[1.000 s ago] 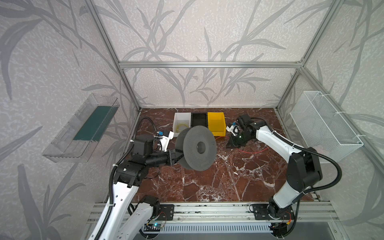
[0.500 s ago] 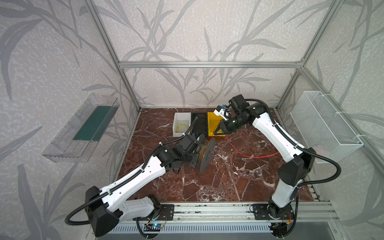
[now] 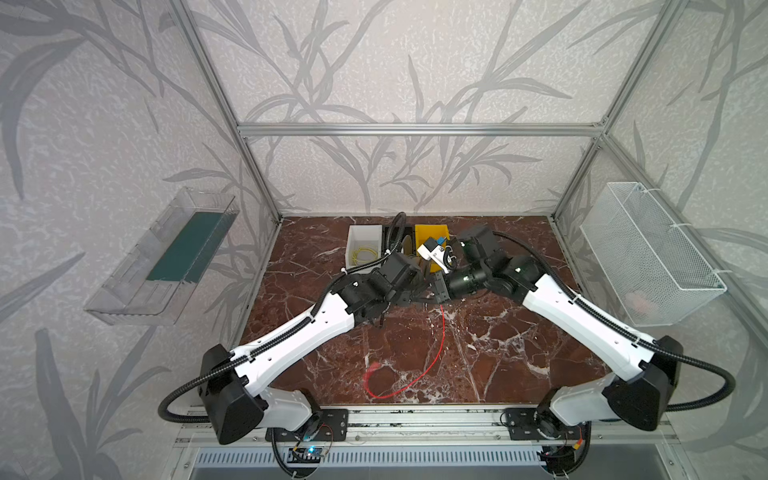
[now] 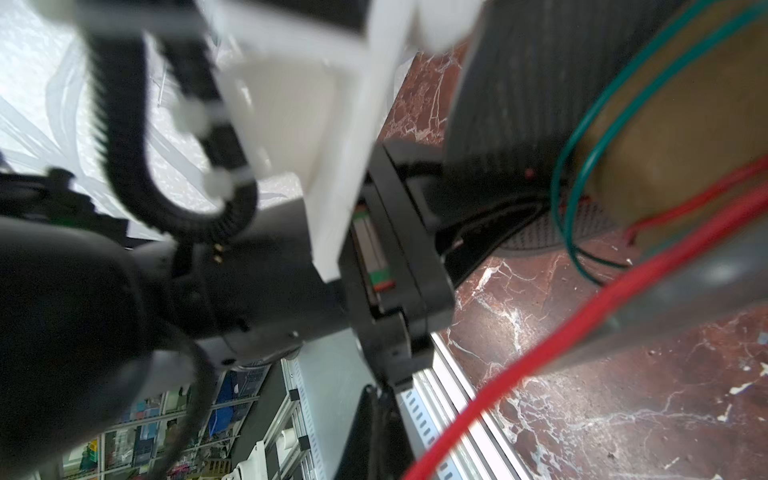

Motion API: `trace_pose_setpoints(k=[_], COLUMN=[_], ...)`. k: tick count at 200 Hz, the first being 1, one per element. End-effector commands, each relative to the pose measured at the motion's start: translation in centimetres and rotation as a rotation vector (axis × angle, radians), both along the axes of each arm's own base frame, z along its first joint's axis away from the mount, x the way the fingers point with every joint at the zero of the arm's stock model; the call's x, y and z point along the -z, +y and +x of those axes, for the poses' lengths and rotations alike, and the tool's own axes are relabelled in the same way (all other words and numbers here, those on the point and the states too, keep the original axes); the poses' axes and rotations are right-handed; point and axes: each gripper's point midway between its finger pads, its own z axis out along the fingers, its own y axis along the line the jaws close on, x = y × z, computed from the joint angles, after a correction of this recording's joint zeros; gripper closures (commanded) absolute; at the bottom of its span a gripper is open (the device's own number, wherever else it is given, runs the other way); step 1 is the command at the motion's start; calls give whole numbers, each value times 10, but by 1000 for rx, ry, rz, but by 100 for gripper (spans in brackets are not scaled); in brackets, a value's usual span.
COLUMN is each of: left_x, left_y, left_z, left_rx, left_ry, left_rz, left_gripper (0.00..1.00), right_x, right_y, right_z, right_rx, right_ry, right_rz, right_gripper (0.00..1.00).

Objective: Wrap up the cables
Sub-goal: 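Draw the red wire around the spool core with the right gripper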

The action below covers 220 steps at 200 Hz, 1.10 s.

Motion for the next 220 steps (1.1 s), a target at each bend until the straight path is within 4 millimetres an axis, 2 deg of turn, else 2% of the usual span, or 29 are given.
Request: trace_pose_setpoints(k=[1,22,45,80,115,138,174,188,203,213,220], left_x=[-35,-46,-53,-63,-85,-94,-101,-103,-106,-107,-107], left_y=[22,29,32,34,29,25,17,15,14,14,13], left_z=[31,36,40,44,41,37,32,31,30,30,29], left_rx=[-222,-268,-305,-333,-291,-266,-229,-219,-207,-204,-200], left_ry=[-153,-181,-195,-181,-186,-178,-159,-155,-156,-151,-151], left_rz=[-68,-124,-199,-422,-457,-490,-543,-559,-570,-569,-571], left_gripper=[100,100,100,100,100,100,100,100,100,100,100], right_x=[8,45,66,104,144,159,172,176,179,181,182], right_y=[3,-2,-2,-18,-42,-45,-38,-34,-30,-26,-24], right_z=[-44,-62,-79,-81,-75,-70,-65,-68,-71,-73,-76], right_rx=[-83,-69,-55,56,140,172,186,145,123,103,78], right_ry=[21,61,35,-19,-58,-74,-56,-46,-27,-13,-10], right_rz=[44,-22,-41,-124,-245,-259,-267,-280,-277,-272,-274], right_gripper=[100,100,100,100,100,100,100,100,93,84,82])
